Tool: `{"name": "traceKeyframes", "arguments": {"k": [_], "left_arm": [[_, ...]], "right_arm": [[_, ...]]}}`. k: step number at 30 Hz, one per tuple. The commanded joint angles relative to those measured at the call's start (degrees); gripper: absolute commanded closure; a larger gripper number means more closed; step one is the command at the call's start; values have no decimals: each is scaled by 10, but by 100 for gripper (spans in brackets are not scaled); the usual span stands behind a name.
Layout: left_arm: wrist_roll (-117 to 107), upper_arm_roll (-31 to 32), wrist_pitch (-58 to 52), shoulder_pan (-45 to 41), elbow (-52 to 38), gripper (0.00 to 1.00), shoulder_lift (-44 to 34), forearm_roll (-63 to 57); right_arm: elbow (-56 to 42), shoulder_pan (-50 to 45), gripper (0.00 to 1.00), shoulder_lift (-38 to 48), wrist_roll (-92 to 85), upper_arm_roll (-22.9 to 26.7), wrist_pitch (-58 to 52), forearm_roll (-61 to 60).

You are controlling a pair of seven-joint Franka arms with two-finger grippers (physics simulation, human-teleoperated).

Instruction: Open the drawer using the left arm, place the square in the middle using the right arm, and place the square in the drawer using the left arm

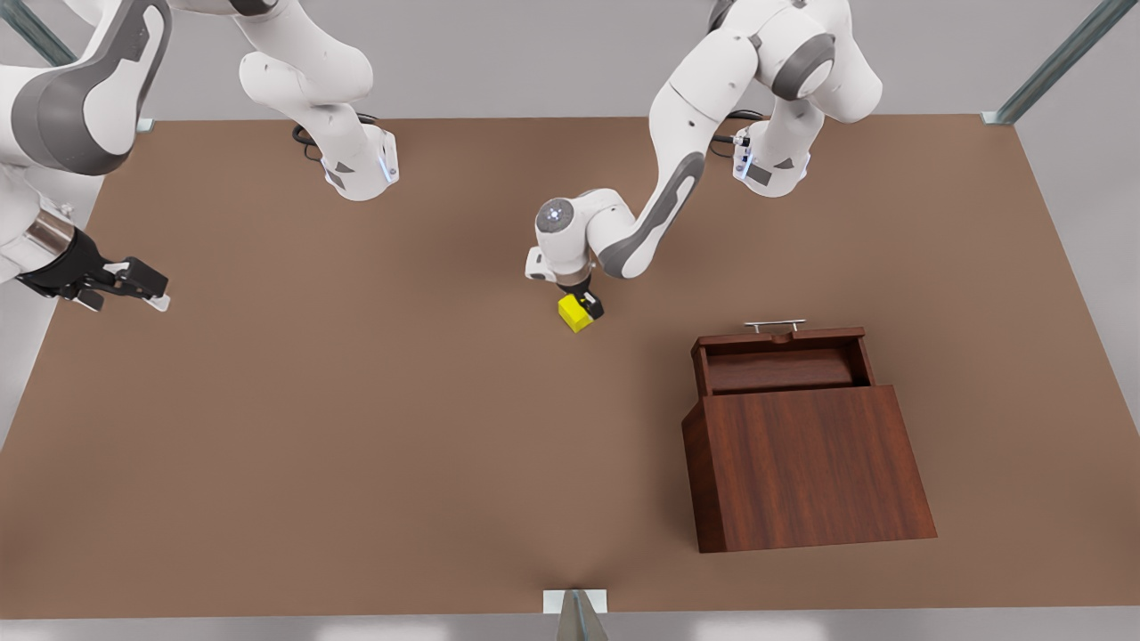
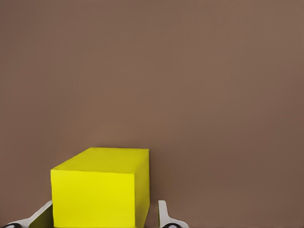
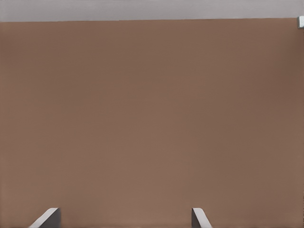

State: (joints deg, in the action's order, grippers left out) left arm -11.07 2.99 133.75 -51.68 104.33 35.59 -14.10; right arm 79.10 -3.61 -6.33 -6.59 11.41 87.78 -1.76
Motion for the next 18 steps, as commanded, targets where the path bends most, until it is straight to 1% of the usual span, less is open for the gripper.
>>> {"name": "traceKeyframes", "arguments": {"k": [1,6,7,8,9,10,13,18], "left_arm": [[0,0,0,0,0,0,0,-1],[0,-3,14,0,-1,0,14,-1],[0,-3,20,0,0,2,15,-1],[0,-3,20,0,0,8,15,-1],[-1,-4,20,0,-1,19,15,-1],[-3,-4,20,0,-1,22,15,-1],[-6,-4,18,0,-3,27,13,-1],[-6,-4,13,0,-7,29,10,-1]], "right_arm": [[0,-1,0,0,0,0,0,0],[1,-3,0,-2,-1,-2,-3,-1],[1,-3,0,-1,-1,-2,-4,-1],[1,-3,0,-1,-1,-2,-5,-1],[1,-3,0,-1,-1,-2,-6,-1],[1,-3,0,-1,-1,-2,-8,-1],[1,-2,0,-2,-1,-2,-9,-1],[2,-3,0,-2,-1,-2,-8,-1]]}}
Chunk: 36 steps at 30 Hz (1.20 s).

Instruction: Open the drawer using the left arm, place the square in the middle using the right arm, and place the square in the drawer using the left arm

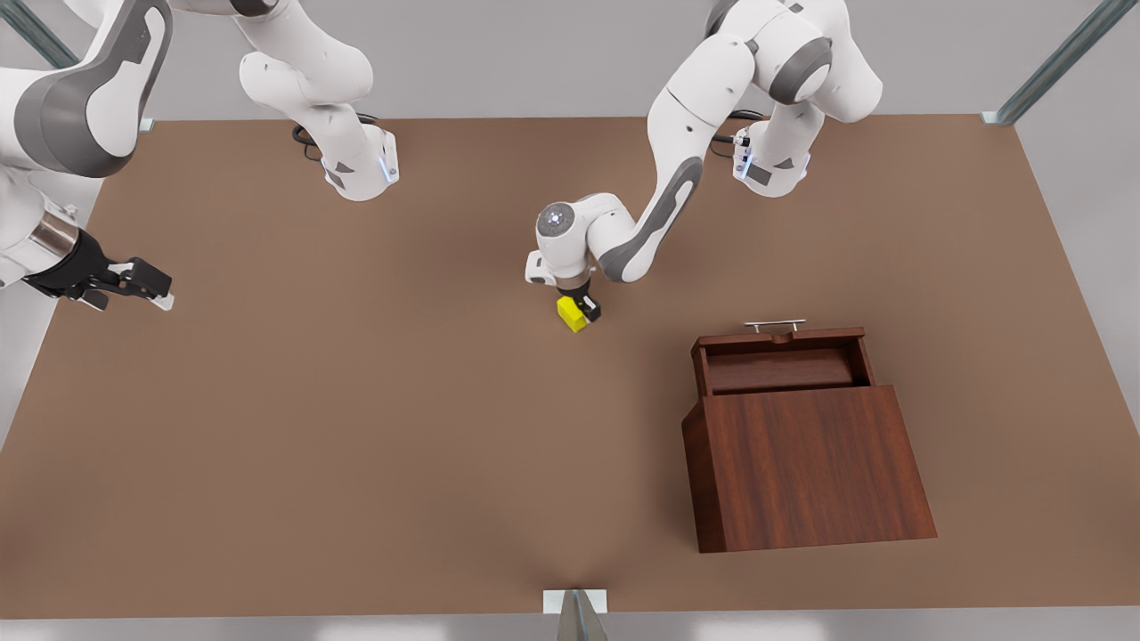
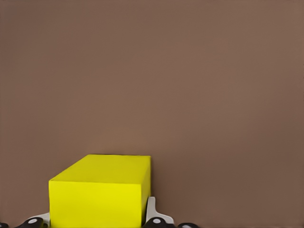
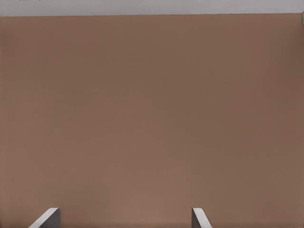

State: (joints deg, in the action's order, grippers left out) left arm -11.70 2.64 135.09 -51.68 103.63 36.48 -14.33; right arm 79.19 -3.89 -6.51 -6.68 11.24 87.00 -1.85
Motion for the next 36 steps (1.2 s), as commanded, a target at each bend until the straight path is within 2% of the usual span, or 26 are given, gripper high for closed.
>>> {"name": "traceKeyframes", "arguments": {"k": [1,5,11,14,18,21,24,31,36], "left_arm": [[0,0,-2,0,0,29,-1,2],[3,-1,-36,1,-18,29,-13,3],[12,-21,-126,5,-22,29,-130,55],[121,-76,-202,5,-26,29,-193,123],[333,-201,-291,5,-26,29,-250,171],[486,-290,-306,5,-24,29,-250,182],[583,-342,-298,7,-23,29,-232,198],[719,-376,-286,41,-25,29,-201,218],[759,-379,-273,54,-25,29,-189,218]], "right_arm": [[0,1,0,0,0,0,-1,0],[0,1,0,0,0,0,-1,0],[0,2,0,0,0,0,0,0],[0,1,0,-1,0,0,1,0],[0,1,0,-1,0,0,1,0],[-1,1,0,-1,0,0,2,0],[0,1,0,-1,0,0,2,0],[0,1,0,-1,0,0,2,0],[0,1,0,-1,0,0,2,0]]}}
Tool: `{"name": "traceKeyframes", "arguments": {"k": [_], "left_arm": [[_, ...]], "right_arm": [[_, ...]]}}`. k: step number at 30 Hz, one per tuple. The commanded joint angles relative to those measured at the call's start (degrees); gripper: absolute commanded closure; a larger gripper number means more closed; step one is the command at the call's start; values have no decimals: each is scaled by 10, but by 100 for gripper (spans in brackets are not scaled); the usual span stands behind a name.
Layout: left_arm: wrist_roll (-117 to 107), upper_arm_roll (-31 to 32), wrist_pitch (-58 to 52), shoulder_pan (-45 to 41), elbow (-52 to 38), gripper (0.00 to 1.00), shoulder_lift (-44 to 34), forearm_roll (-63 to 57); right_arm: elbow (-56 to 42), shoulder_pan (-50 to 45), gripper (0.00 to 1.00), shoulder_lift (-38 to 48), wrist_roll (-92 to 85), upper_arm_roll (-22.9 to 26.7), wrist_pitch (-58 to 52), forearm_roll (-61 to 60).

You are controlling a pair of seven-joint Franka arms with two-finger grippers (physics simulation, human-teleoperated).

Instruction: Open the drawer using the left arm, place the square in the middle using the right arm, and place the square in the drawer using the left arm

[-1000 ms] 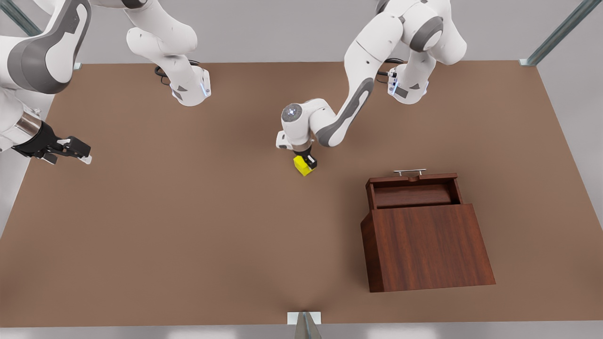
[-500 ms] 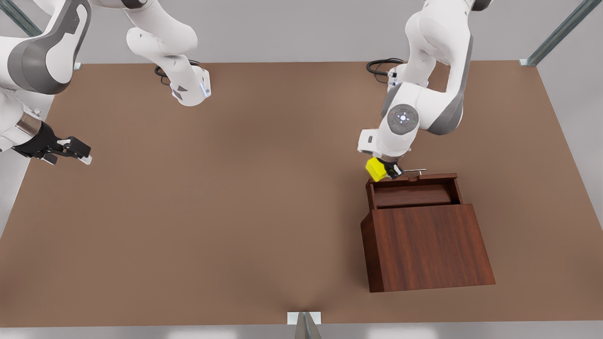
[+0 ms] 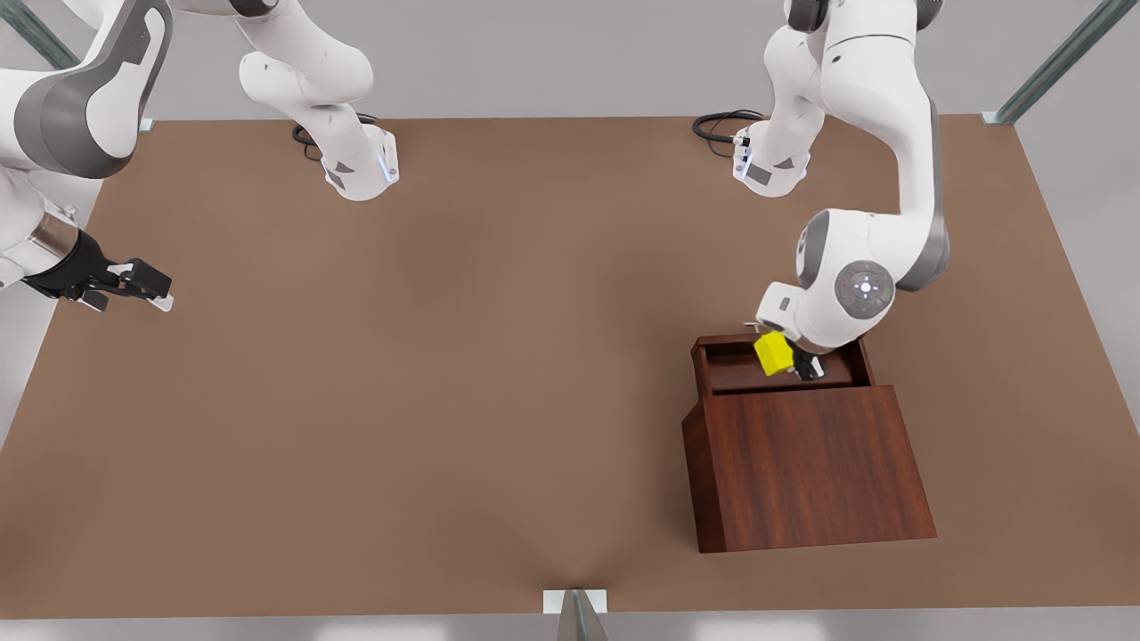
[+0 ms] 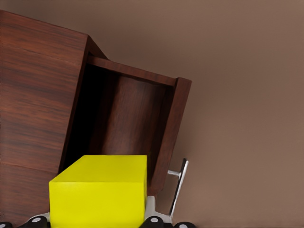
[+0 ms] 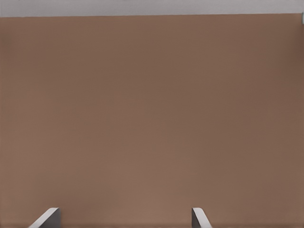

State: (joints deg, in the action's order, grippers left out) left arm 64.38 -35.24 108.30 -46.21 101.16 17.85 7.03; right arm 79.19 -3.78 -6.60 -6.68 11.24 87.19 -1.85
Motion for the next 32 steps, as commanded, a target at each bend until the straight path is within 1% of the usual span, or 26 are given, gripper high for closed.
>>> {"name": "traceKeyframes", "arguments": {"k": [1,5,6,7,12,13,14,15,16,17,21,22,23,24,25,27,28,32], "left_arm": [[1,0,2,2,0,29,2,4],[35,0,20,5,0,28,14,11],[38,0,21,5,0,19,17,13],[38,0,20,5,0,0,19,15],[35,-1,14,5,-1,0,19,18],[-4,-1,4,3,-1,0,17,19],[-64,-1,-11,3,-4,0,11,19],[-109,-1,-48,4,-26,0,6,20],[-208,-11,-113,4,-61,0,10,20],[-293,-11,-128,4,-96,0,18,21],[-580,-7,-122,5,-157,0,13,18],[-632,29,-123,43,-183,0,11,14],[-661,114,-128,125,-219,0,10,6],[-674,190,-125,188,-222,0,-4,-40],[-695,321,-123,294,-222,0,-19,-95],[-702,383,-121,345,-219,0,-32,-129],[-701,398,-123,360,-218,0,-34,-132],[-700,398,-127,360,-215,0,-37,-140]], "right_arm": [[0,0,0,0,0,0,0,0],[0,0,0,0,0,0,1,0],[0,0,0,0,0,0,1,0],[0,0,0,0,0,0,0,-1],[0,0,0,0,0,0,1,0],[0,0,0,0,0,0,1,0],[-1,0,0,0,0,0,0,0],[0,0,0,0,0,0,0,0],[0,1,0,0,0,0,0,0],[0,0,0,0,0,0,0,0],[0,1,0,0,0,0,1,0],[0,1,0,0,0,0,1,0],[0,1,0,0,0,0,1,0],[-1,1,0,0,0,0,1,0],[-1,1,0,0,0,0,2,0],[0,1,0,0,0,0,1,0],[0,0,0,0,0,0,1,0],[0,1,0,0,0,0,0,0]]}}
